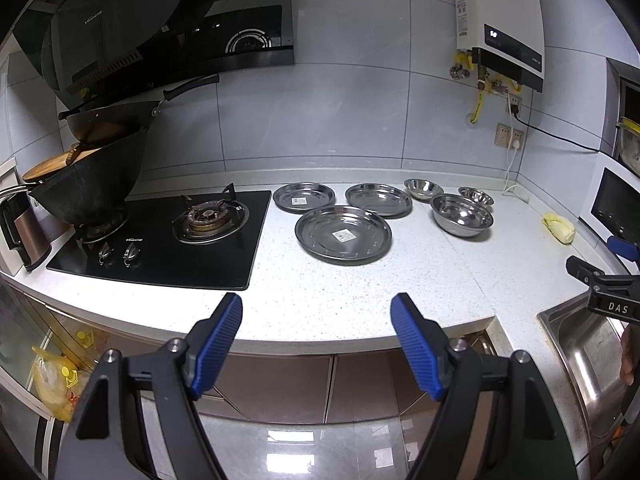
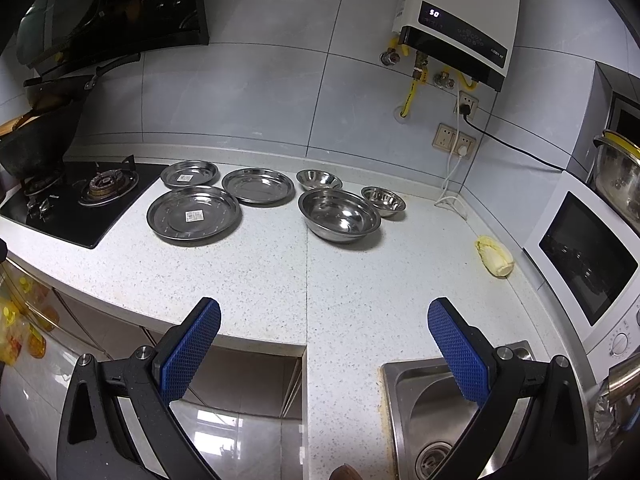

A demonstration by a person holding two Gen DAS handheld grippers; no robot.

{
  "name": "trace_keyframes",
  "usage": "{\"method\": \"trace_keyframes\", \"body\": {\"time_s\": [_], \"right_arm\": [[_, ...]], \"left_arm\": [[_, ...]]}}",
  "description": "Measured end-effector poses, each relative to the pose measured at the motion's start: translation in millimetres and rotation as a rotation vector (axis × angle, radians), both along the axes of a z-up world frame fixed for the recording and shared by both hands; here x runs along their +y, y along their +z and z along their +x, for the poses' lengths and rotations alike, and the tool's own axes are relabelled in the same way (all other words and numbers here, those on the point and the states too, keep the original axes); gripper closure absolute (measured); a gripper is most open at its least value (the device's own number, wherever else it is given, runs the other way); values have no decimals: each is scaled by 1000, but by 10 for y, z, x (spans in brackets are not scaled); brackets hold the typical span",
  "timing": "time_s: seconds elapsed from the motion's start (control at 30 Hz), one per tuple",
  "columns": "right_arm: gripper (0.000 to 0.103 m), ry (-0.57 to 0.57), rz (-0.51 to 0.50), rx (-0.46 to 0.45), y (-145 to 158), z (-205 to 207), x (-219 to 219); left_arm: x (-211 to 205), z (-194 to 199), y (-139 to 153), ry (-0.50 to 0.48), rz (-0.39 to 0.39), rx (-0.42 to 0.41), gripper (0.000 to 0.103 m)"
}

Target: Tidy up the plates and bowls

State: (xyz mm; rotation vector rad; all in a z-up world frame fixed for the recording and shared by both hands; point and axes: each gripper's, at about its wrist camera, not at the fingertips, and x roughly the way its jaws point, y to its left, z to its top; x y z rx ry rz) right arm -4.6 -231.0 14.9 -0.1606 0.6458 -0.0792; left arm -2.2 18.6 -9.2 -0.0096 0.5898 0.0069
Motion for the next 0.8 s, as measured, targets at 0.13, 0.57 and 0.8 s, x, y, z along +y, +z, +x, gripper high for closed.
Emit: {"method": "trace_keyframes", "body": {"time_s": [0.13,0.57,0.8], "right_arm": [[1,-1,-1,2,-10,7,-1],[1,-17,2,8,-39,49,-58],[1,-19,3,15,-55,87,-49]], "left_arm": [[-7,24,-23,0,0,5,27],[-118,116,-32,-10,5,19,27],[-126,188,-66,-13,4,32,27]]}}
